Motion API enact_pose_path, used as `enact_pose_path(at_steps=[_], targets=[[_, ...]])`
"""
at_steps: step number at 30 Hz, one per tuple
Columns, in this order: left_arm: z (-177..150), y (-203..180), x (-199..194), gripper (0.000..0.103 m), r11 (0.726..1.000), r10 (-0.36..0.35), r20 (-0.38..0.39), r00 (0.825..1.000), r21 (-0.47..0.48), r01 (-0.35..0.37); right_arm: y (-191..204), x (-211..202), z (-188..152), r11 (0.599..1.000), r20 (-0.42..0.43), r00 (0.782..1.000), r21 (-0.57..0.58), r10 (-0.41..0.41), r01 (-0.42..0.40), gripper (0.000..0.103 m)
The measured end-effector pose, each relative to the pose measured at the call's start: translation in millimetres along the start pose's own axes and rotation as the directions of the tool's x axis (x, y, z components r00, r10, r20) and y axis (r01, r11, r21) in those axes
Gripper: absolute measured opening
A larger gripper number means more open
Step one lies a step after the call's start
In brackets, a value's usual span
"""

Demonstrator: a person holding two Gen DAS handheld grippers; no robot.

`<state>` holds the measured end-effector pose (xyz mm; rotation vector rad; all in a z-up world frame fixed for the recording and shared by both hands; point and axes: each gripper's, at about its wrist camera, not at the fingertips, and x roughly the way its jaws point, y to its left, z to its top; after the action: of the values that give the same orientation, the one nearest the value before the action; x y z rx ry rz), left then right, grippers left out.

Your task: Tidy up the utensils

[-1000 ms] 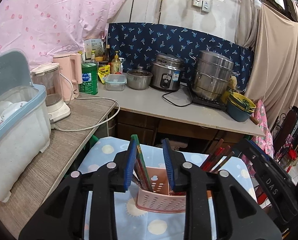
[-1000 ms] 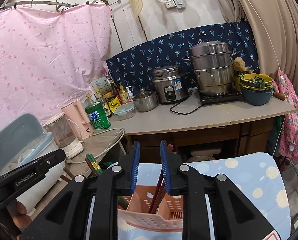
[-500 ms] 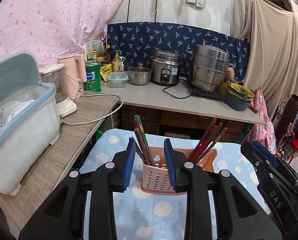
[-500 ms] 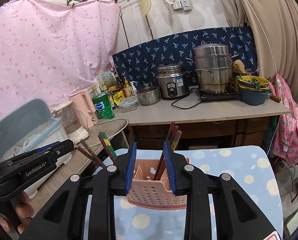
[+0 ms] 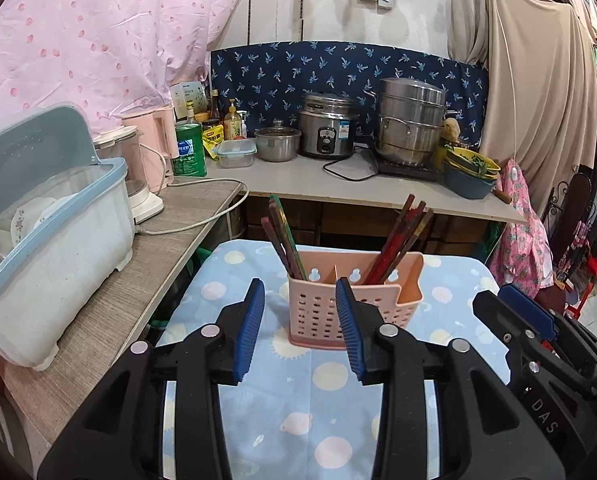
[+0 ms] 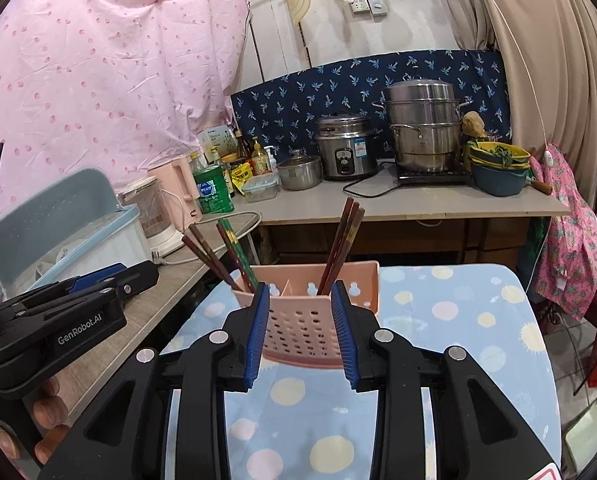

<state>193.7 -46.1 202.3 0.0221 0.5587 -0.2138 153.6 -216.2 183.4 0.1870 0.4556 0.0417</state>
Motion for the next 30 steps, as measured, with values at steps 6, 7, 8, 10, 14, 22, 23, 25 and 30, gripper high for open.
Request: enact_pose_path(at_steps=[6, 7, 8, 10, 14, 22, 23, 25, 30], targets=[[-16, 3, -7, 0.035, 1.0, 0.0, -0.023, 1.0, -0.003, 0.0, 3, -10, -18, 1.0, -0.023, 1.0, 0.004, -0.007, 0.007, 0.032], [-19, 3, -8, 0.035, 1.0, 0.004, -0.026, 1.0, -0.002, -0.004, 4, -13, -21, 1.0, -0.026, 1.0, 0.003, -0.009, 0.009, 0.032], [-22, 4, -8, 0.035, 1.0, 0.009, -0.029, 1.0, 0.0, -0.009, 4, -14, -24, 1.0, -0.027, 1.0, 0.001, -0.011, 0.011, 0.032], [-29, 6, -8, 0.035, 1.0, 0.017, -0.038, 0.999, 0.0, -0.017, 5, -18, -31, 1.0, -0.031, 0.999, -0.006, -0.022, 0.022, 0.032], [-44, 11, -8, 0.035, 1.0, 0.025, -0.06, 0.998, -0.016, -0.026, 6, -23, -44, 0.999, -0.042, 0.998, -0.014, -0.038, 0.037, 0.032], [-66, 16, -3, 0.035, 0.999, 0.042, -0.101, 0.994, -0.02, -0.044, 1, -25, -71, 0.998, -0.082, 0.995, -0.01, -0.065, 0.064, 0.032], [-68, 16, -2, 0.035, 0.999, 0.042, -0.106, 0.993, -0.021, -0.045, -1, -25, -74, 0.998, -0.085, 0.994, -0.007, -0.066, 0.066, 0.032], [-72, 17, 1, 0.035, 0.999, 0.041, -0.117, 0.992, -0.026, -0.045, -3, -24, -79, 0.997, -0.096, 0.993, -0.003, -0.071, 0.071, 0.032], [-80, 14, 4, 0.035, 0.998, 0.051, -0.127, 0.991, -0.017, -0.054, -6, -22, -89, 0.997, -0.111, 0.991, 0.001, -0.077, 0.078, 0.037]])
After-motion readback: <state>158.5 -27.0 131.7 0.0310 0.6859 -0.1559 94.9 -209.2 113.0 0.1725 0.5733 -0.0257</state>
